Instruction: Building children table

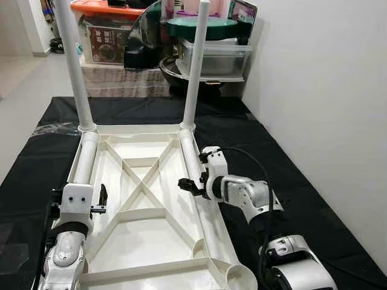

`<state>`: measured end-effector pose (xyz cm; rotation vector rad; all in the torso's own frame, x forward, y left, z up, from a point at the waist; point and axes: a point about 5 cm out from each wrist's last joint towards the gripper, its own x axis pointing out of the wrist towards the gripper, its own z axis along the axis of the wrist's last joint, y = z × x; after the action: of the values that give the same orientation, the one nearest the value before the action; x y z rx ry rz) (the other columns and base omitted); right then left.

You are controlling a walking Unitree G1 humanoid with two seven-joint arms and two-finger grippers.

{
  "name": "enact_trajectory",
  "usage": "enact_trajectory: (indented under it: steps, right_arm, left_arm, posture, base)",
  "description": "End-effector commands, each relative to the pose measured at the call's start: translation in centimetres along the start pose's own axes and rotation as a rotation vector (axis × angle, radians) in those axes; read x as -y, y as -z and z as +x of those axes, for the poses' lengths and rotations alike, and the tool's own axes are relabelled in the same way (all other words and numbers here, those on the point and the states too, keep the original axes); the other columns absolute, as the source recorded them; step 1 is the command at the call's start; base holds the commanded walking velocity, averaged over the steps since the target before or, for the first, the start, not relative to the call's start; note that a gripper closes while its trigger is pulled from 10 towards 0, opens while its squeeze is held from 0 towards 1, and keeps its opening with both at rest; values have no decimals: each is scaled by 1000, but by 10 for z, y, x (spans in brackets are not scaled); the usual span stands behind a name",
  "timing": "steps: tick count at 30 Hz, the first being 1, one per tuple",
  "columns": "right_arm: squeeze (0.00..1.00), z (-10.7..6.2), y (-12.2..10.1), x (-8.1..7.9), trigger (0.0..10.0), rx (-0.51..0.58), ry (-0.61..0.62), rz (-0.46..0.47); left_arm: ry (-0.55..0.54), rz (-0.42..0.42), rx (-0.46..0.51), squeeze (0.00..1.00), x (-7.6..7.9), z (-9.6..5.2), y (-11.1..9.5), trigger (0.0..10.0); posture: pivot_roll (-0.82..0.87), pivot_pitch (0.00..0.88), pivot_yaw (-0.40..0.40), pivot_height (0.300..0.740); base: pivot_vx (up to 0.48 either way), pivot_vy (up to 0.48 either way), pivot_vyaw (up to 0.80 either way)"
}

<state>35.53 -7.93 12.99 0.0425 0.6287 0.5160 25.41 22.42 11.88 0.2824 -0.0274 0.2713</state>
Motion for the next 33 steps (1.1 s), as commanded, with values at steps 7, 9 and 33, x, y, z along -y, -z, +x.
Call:
enact_trajectory:
  steps: [7,9,33]
  right_arm:
    - [0,1,11,19,10000,-60,144,-75]
    - [0,-3,11,26,10000,-61,181,-82]
    - [0,-18,35,48,10000,-140,277,149]
  left_arm:
    - [-10,12,-9,0,0,-1,3,10000]
    - [-14,14,-17,0,0,-2,5,10000]
    - [-15,17,-38,0,2,-4,9,10000]
  posture:
    - [87,0,-120,740]
    - [82,0,-122,740]
    - [64,0,-123,740]
  base:
    - [0,0,0]
    - [0,0,0]
    - [0,0,0]
